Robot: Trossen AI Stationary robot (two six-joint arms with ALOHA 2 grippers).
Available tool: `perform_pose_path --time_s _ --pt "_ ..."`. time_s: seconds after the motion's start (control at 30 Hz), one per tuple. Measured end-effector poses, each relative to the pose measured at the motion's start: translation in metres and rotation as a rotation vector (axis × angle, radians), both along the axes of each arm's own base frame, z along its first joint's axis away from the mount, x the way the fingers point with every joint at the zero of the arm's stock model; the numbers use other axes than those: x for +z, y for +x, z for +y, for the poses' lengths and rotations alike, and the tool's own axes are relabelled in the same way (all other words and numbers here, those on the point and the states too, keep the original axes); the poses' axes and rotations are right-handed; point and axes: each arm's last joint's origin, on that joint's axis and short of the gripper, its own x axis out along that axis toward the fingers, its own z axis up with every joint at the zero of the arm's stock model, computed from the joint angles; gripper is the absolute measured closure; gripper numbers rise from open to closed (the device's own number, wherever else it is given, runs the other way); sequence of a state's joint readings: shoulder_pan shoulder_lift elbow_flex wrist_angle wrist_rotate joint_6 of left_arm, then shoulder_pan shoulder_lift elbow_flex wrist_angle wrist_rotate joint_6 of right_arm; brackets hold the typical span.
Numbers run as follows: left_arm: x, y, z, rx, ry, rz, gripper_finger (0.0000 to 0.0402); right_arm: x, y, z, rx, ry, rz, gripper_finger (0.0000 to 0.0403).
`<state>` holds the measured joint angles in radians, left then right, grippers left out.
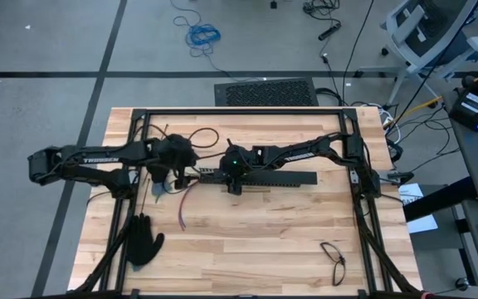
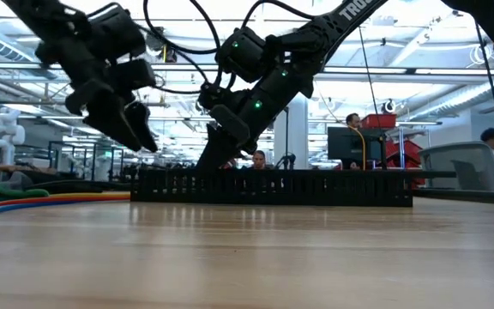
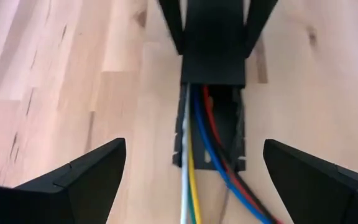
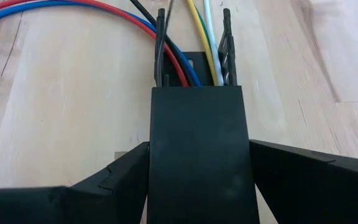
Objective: Ziptie cables
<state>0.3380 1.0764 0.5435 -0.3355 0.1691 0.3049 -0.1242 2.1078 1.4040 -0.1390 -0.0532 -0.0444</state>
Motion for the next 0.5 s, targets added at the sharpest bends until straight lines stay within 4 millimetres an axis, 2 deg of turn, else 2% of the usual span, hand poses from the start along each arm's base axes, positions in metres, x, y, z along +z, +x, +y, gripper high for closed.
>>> perform_pose_path --time_s 0.2,0.3,0.5 --pt "-0.02 -0.008 0.003 0.031 0.022 -0.076 0.0026 0.0 0.0 0.0 0.0 -0.001 0.0 0.0156" --pt "-0.02 -0.007 0.004 0.03 0.033 -0.128 0.0026 0.0 0.0 0.0 0.0 -0.001 0.0 0.0156" --pt "-0.021 -0.007 0.004 0.043 0.036 -0.118 0.0026 0.0 0.0 0.0 0.0 -0.001 0.0 0.0156"
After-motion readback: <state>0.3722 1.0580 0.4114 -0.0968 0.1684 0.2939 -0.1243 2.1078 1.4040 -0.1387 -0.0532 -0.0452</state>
